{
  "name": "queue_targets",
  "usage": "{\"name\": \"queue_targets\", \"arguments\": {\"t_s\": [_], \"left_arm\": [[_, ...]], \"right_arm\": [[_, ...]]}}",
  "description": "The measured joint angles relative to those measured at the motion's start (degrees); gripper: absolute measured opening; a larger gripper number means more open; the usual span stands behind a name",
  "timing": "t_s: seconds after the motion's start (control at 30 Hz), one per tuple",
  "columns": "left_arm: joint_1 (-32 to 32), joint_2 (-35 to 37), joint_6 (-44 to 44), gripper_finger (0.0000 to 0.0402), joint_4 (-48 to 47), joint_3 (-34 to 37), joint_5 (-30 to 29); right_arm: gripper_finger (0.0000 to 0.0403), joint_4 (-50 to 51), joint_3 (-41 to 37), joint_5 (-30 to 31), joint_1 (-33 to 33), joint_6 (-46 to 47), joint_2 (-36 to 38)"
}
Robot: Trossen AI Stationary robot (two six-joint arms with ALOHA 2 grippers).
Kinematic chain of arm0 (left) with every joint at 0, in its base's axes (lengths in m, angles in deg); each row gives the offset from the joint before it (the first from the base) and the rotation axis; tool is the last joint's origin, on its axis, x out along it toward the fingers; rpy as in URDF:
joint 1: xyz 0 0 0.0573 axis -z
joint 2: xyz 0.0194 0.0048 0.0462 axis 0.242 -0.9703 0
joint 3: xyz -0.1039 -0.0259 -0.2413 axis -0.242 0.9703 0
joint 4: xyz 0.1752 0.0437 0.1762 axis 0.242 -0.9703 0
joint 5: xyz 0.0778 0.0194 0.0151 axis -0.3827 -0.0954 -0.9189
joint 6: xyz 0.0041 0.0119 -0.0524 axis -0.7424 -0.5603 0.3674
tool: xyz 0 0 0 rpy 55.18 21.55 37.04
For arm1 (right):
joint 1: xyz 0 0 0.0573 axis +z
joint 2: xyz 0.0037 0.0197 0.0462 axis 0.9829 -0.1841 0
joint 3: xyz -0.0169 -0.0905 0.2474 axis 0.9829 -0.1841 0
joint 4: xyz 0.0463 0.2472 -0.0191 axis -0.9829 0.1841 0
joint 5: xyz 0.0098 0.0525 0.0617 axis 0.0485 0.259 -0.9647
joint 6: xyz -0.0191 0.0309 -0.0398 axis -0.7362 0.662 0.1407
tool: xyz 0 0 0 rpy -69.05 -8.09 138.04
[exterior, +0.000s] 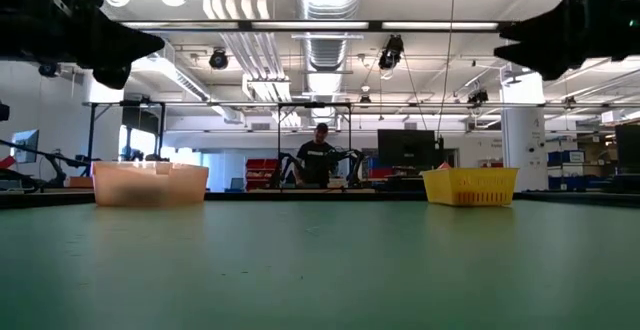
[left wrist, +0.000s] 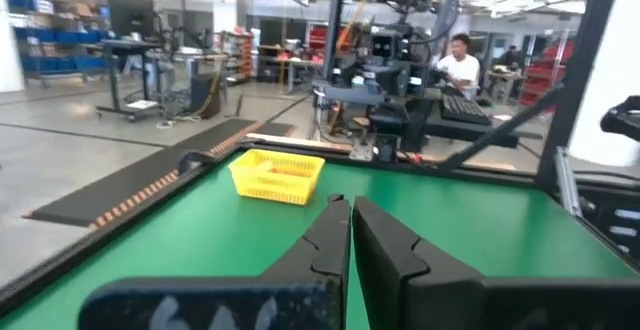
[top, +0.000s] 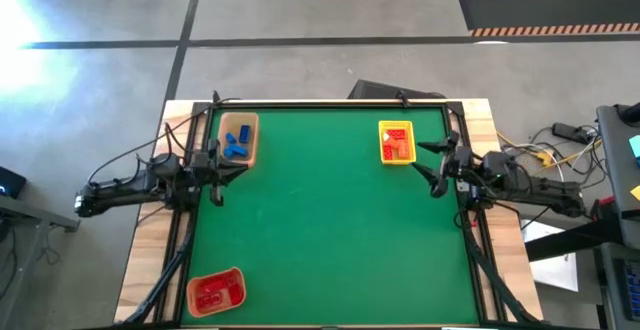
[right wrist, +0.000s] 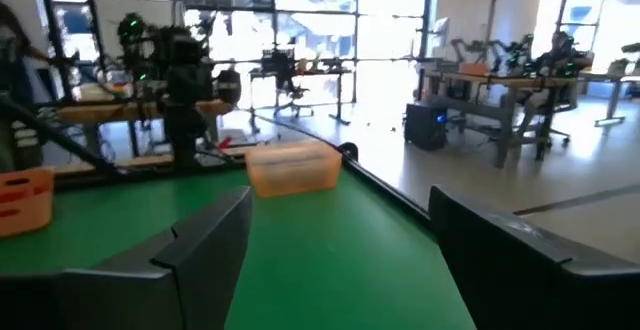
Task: Sort & place blocks by color
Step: Return to Home Position
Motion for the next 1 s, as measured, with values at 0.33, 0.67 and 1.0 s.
{"name": "queue_targets", "arguments": {"t_s": [0.33, 0.67, 1.0], "left_arm": [[0.0, -1.0, 3.2, 0.0000, 11.5, 6.6, 4.4], [0.0, -2.1, 1.3, 0.0000, 10.7, 6.7, 3.2], [0.0, -3.4, 1.3, 0.0000, 10.8, 6.8, 2.9]], "right_arm": [[0.0310, -9.4, -8.2, 2.8, 0.0, 1.5, 0.6], [0.0302, -9.2, -8.2, 7.7, 0.0, 3.4, 0.4], [0.0300, -9.1, -8.2, 7.6, 0.0, 7.1, 0.3]]}}
